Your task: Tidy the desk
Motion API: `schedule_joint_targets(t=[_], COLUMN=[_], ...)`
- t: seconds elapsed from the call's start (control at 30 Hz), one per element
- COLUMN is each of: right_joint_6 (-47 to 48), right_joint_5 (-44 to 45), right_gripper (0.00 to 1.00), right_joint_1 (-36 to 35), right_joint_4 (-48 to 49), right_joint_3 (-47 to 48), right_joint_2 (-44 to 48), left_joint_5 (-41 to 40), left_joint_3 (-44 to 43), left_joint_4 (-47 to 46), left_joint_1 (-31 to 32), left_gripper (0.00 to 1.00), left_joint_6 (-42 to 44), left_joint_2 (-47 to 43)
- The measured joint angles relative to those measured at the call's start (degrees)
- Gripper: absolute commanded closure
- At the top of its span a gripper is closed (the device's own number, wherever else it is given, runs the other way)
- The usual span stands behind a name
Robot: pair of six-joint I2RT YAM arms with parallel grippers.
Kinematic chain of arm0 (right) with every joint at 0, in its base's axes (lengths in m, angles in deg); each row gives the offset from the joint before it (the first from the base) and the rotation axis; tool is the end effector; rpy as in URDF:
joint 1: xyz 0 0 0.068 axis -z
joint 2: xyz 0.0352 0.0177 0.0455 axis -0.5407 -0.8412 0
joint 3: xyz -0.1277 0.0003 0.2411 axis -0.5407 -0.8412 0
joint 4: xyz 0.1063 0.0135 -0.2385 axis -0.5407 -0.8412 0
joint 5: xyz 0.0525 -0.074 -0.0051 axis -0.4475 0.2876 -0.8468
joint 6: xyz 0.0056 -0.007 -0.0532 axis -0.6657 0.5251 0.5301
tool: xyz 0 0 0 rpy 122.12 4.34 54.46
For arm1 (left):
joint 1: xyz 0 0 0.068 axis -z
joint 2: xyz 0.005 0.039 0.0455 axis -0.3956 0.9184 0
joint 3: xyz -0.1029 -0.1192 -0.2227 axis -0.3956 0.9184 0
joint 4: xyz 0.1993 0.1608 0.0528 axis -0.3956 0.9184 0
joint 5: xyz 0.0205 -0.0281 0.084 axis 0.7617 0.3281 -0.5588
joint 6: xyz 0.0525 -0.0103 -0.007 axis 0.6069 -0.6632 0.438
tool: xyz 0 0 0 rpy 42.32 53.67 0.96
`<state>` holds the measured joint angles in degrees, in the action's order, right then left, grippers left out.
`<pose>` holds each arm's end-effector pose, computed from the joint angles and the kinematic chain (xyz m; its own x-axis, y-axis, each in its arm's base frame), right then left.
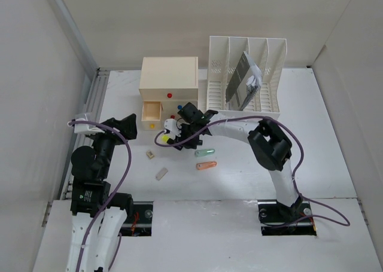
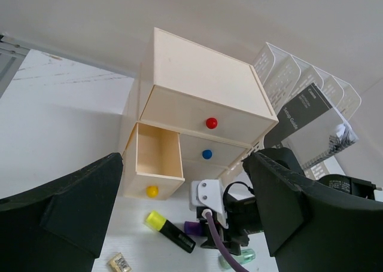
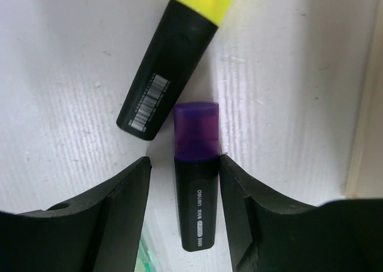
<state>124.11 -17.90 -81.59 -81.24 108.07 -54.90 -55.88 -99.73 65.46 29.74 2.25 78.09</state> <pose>0.2895 0.3439 0.1686 0.0180 -0.8553 -0.5178 -0.9891 0.0605 -0.1343 0.0891 -0.0114 0.3694 0.1350 -0.4079 -0.9030 0.2202 0.9009 -0.3740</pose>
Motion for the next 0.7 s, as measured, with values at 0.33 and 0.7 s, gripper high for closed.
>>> schedule_joint_targets(t=[0.33, 0.7], right_joint_6=[0.5, 0.4], right_joint_5=[-2.6, -5.1], right_gripper=[0.47, 0.89], right_joint_1=[2.6, 4.1], right_joint_4=[-3.0, -6.6], right_joint_3=[0.2, 0.7], right_joint_2=[0.2, 0.2], left_joint_5=[0.0, -0.3], left_joint_3=[0.6, 0.6], left_joint_4=[0.0, 0.0], left_joint_1=[0.0, 0.0], left_gripper=[0.15, 0.14], left_joint_6=[0.0, 0.0], left_joint_2=[0.0, -0.5])
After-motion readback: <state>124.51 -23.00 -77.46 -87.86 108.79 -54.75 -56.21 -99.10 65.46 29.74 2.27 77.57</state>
